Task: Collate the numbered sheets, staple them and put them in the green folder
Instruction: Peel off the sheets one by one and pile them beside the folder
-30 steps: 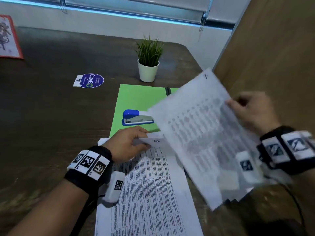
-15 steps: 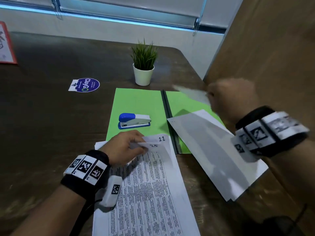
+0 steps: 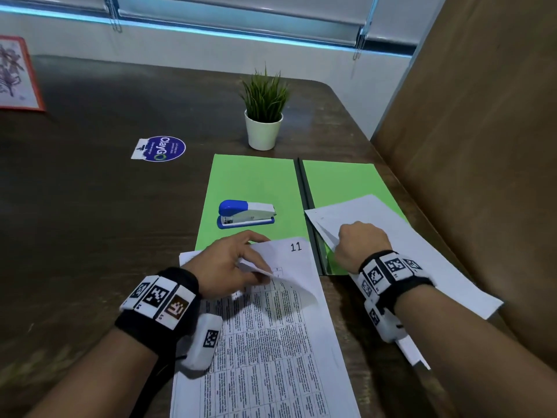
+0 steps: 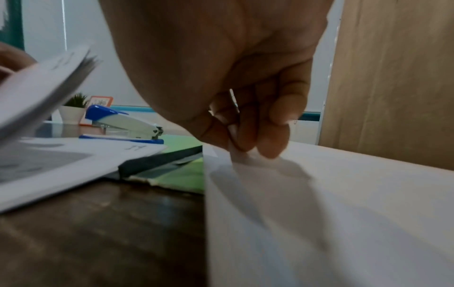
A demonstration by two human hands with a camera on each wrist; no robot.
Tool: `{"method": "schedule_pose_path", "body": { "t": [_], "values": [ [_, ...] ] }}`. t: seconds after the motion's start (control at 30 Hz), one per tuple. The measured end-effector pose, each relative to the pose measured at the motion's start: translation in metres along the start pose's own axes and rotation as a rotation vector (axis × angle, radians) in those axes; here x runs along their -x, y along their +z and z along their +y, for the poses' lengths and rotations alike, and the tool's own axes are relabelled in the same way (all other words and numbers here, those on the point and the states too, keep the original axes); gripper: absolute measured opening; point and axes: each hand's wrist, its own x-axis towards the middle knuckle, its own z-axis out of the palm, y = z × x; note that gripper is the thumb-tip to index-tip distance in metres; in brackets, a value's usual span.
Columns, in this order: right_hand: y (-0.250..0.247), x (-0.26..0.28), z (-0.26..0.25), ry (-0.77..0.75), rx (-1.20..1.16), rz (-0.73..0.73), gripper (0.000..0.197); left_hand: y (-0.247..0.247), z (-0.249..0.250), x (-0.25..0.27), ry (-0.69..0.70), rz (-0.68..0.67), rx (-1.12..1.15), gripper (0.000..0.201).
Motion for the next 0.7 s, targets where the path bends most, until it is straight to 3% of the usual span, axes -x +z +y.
{"method": "schedule_pose_path", "body": {
  "t": [0.2,0.27,0.33,0.47,0.53,0.63,0.7],
  "values": [
    [0.006,-0.004,-0.002,0.085,-0.203,-0.048,0.017,0.001,0.002,-0.002,-0.008,0.036,0.005,0.011],
    [0.006,-0.001,-0.004,0.089,-0.317,-0.009,0.024,0.000,0.001,-0.002,-0.007,0.053,0.016,0.014],
    [0.003,0.008,-0.009,0.046,-0.553,0.051,0.031,0.001,0.000,-0.003,-0.031,0.059,0.047,0.008],
    [-0.002,0.032,-0.027,-0.057,-1.062,0.052,0.024,0.001,0.000,-0.002,-0.075,0.048,0.122,0.036],
    [0.001,0.045,-0.037,-0.058,-1.170,0.040,0.016,0.002,-0.002,-0.003,-0.046,0.041,0.129,0.024],
    [0.005,0.060,-0.049,-0.048,-1.250,-0.038,0.028,0.001,-0.006,-0.004,-0.028,0.030,0.108,0.013],
    [0.005,0.059,-0.050,-0.033,-1.251,0.013,0.038,0.001,-0.006,-0.004,-0.034,0.022,0.093,0.014]
  ]
}}
